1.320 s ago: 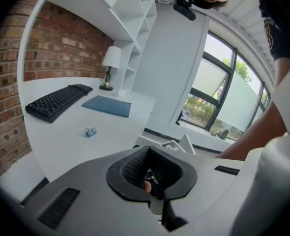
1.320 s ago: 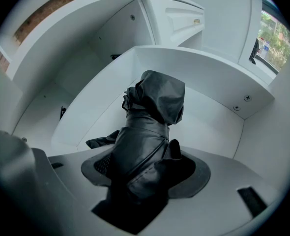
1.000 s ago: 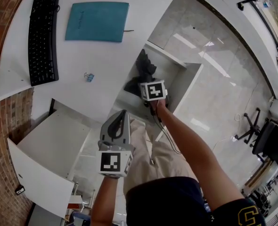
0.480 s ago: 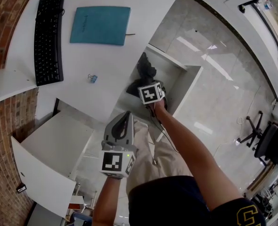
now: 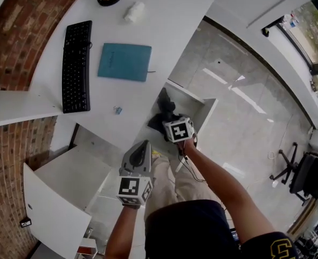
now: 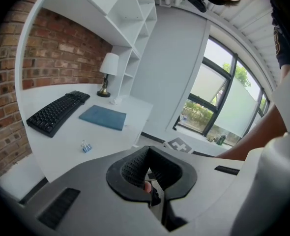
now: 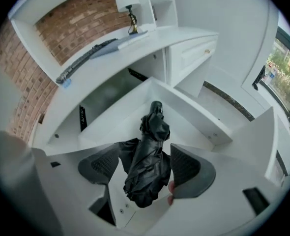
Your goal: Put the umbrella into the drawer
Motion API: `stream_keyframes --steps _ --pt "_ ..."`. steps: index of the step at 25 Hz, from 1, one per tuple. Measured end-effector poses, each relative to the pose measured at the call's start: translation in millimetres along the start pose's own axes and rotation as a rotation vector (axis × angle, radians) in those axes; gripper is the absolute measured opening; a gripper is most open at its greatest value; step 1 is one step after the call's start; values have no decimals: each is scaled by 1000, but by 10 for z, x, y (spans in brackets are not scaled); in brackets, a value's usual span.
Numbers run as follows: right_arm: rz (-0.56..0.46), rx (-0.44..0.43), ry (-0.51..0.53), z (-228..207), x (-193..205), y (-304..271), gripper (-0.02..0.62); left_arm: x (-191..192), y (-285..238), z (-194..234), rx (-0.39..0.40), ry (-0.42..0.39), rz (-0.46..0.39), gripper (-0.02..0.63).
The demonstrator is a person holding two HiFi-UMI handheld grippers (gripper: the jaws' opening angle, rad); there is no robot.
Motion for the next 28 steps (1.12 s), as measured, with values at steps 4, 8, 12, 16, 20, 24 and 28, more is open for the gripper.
stream_keyframes --steps 4,8,12,16,20,24,28 --pt "-126 -23 39 170 -179 628 253 -141 254 -210 11 10 8 17" --pt "-249 -27 104 237 -273 1284 135 -323 398 -417 49 -35 12 17" --pt "-370 -11 99 275 -274 1885 14 -660 543 -492 67 -84 -32 17" --pt "-512 47 166 366 -382 2548 3 -959 612 -414 66 -155 -92 17" --pt "-650 75 257 545 -560 3146 2 -1403 641 -333 75 -241 -157 17" --pt "-779 105 326 698 -710 3617 2 -1768 758 -336 53 -260 -242 17" --pt "-869 195 458 871 -758 3984 2 -1918 918 -401 43 -324 -304 17"
Point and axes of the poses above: the fingertips, and each gripper's own axes: y backward along the fingers, z to its left, x out of its underside, the point moved 1 cm from there along y, backward along the fingers, and after that the axes turned 4 degrees about -x, right-handed, at the moved point
